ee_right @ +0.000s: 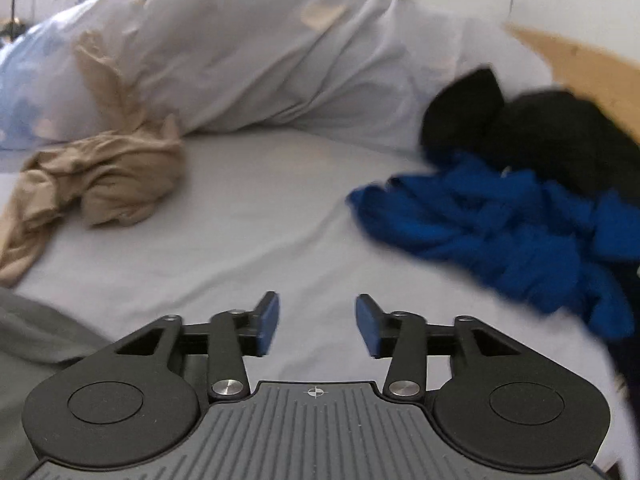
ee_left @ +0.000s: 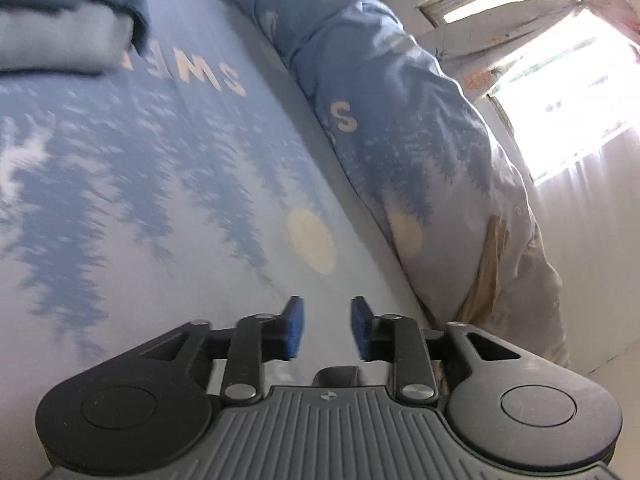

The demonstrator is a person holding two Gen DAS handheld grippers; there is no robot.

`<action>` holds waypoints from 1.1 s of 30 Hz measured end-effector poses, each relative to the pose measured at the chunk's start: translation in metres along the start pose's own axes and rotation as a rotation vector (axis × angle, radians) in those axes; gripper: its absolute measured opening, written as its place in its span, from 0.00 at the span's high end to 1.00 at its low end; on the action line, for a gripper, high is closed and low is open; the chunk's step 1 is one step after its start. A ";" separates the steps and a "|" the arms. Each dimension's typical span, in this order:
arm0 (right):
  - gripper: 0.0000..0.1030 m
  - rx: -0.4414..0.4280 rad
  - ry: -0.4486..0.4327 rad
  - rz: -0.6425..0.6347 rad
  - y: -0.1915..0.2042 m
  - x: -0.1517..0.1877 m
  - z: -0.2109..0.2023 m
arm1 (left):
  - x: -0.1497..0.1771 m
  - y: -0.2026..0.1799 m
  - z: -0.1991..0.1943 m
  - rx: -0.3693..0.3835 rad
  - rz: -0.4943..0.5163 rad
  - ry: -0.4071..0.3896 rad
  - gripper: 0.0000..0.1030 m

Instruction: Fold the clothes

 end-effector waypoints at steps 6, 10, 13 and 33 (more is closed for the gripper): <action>0.29 -0.154 -0.032 -0.045 0.043 0.038 -0.044 | 0.026 -0.032 -0.029 0.004 0.241 0.056 0.39; 0.27 -0.305 -0.011 -0.225 0.102 0.064 -0.064 | 0.053 -0.066 -0.034 0.057 0.386 0.171 0.32; 0.43 -0.386 0.027 -0.274 0.138 0.073 -0.066 | 0.081 -0.099 -0.041 0.065 0.540 0.166 0.29; 0.41 -0.358 -0.047 0.061 0.172 0.055 0.019 | 0.159 -0.137 0.010 -0.083 0.882 0.198 0.22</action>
Point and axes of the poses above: each gripper's, at about its wrist camera, not at the fingertips, and z roughly the way its jaws point, y to its left, x to its underside, the point moved 2 cm from there along z, roughly the way its jaws point, and after that the axes turned 8 degrees about z, right-handed, at the moved point
